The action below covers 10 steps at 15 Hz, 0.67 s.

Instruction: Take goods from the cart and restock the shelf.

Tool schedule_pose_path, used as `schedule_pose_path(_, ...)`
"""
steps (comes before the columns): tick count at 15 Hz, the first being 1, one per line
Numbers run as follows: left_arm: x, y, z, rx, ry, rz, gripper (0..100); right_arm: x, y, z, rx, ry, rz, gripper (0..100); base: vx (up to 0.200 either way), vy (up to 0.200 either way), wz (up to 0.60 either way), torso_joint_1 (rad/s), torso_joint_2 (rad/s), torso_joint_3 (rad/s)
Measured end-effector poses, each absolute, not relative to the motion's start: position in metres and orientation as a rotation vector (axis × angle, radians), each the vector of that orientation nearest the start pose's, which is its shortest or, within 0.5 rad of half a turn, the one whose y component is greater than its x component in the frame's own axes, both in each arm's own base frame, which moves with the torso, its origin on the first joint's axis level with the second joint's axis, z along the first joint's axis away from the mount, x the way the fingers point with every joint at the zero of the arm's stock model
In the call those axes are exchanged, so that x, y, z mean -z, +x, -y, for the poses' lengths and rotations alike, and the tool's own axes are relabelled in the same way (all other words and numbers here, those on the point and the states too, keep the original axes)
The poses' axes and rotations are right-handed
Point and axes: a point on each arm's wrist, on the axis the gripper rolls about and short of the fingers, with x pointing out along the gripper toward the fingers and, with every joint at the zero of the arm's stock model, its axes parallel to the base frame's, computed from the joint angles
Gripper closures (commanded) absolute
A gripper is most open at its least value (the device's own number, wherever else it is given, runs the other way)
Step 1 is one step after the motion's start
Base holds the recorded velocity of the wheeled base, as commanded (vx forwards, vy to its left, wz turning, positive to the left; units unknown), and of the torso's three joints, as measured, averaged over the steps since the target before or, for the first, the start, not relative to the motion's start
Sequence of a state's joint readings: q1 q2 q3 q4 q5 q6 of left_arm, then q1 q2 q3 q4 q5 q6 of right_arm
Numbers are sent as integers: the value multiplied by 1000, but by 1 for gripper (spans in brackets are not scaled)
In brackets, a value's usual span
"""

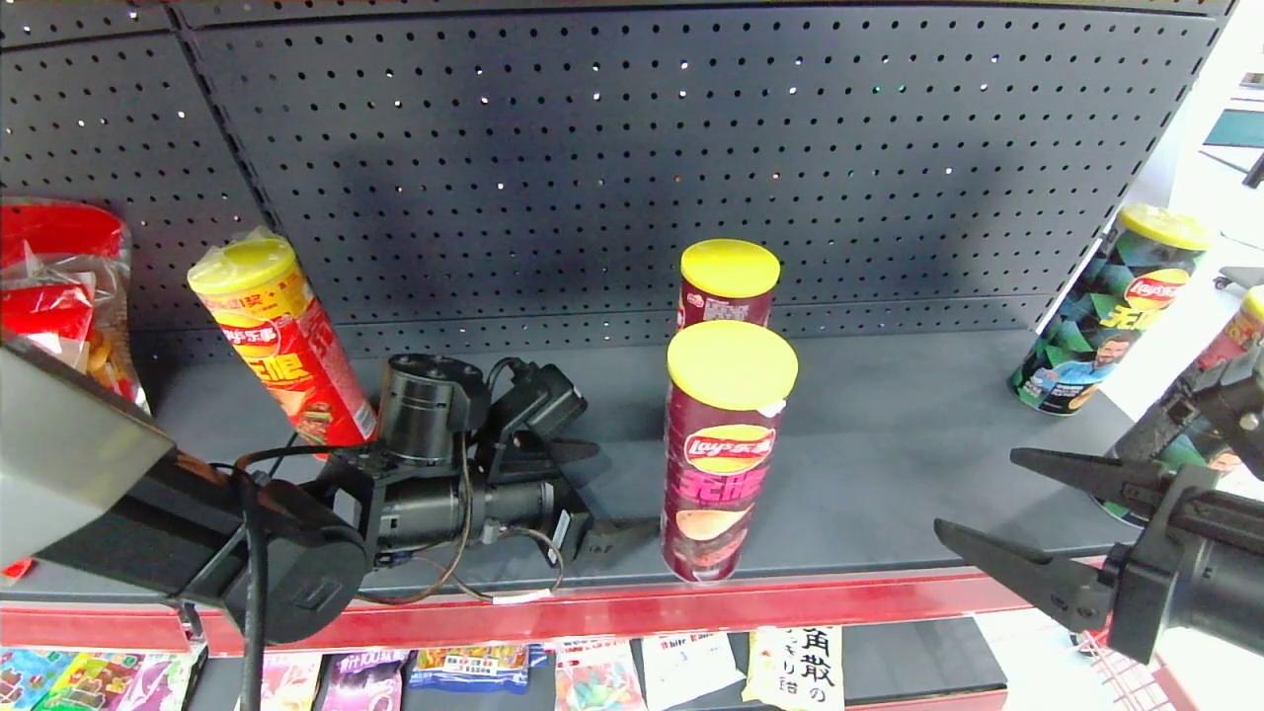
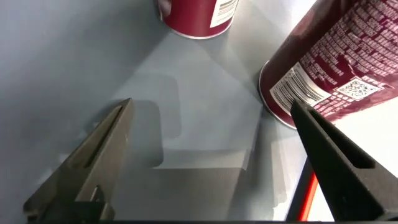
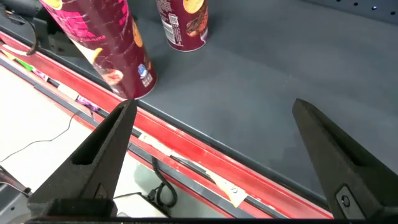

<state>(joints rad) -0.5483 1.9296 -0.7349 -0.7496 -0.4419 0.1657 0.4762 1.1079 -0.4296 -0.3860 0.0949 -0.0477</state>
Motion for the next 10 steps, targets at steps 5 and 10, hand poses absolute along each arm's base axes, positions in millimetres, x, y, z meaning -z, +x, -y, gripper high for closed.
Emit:
schedule_pose_path(5, -103, 280, 183, 1010, 173, -377, 0, -187, 131, -70, -576, -103, -283, 0, 0, 0, 0, 0, 0, 0)
schedule_pose_path(10, -104, 284, 186, 1011, 168, -369, 0, -187, 131, -70, -576, -103, -284, 0, 0, 0, 0, 0, 0, 0)
